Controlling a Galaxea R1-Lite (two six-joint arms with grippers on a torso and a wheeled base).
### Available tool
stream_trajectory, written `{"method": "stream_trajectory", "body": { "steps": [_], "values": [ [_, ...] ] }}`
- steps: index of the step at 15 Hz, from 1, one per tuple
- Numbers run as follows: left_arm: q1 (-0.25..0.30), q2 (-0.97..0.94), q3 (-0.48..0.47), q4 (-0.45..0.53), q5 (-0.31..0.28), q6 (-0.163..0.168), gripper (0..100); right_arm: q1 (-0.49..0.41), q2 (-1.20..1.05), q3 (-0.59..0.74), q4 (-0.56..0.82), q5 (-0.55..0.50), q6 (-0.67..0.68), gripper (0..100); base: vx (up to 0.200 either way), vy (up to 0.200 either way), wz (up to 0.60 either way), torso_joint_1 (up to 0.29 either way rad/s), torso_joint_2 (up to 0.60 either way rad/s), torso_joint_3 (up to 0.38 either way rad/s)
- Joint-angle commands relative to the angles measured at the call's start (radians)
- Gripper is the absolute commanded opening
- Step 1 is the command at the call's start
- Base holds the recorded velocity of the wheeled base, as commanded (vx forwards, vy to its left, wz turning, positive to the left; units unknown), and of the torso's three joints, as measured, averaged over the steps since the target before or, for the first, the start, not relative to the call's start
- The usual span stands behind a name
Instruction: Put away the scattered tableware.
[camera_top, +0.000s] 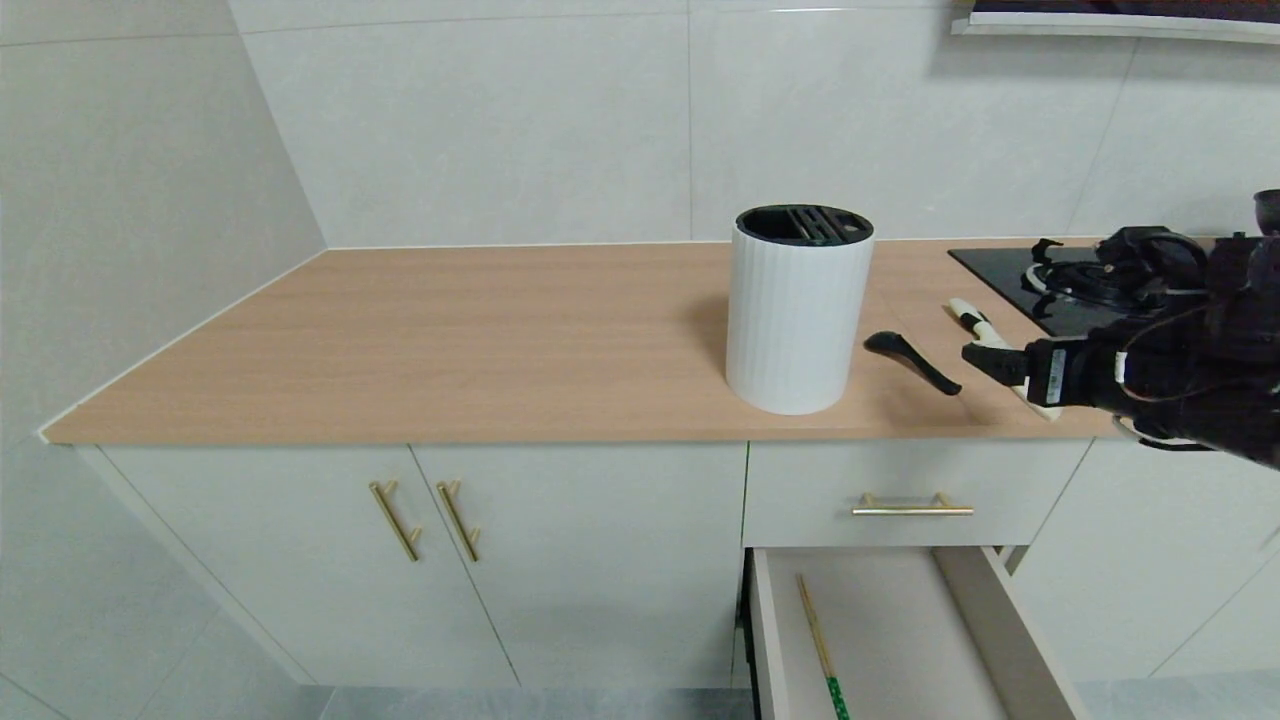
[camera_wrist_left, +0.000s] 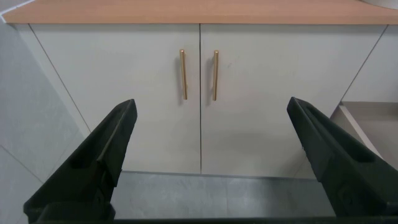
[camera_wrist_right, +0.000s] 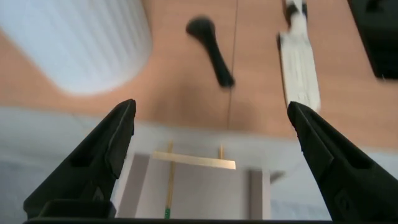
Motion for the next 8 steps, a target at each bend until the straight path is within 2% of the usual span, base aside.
{"method": "stream_trajectory", "body": {
  "steps": [1, 8],
  "values": [
    [0.000, 0.000, 0.000, 0.000, 0.000, 0.000, 100, 0.000, 0.127, -0.104, -0.004, 0.009, 0.000, 100, 0.000, 0.000, 0.00, 0.000, 0.00, 0.000],
    [0.000, 0.000, 0.000, 0.000, 0.000, 0.000, 100, -0.017, 0.321, -0.132, -0.101, 0.044, -0.005, 100, 0.000, 0.000, 0.00, 0.000, 0.00, 0.000]
  ]
}}
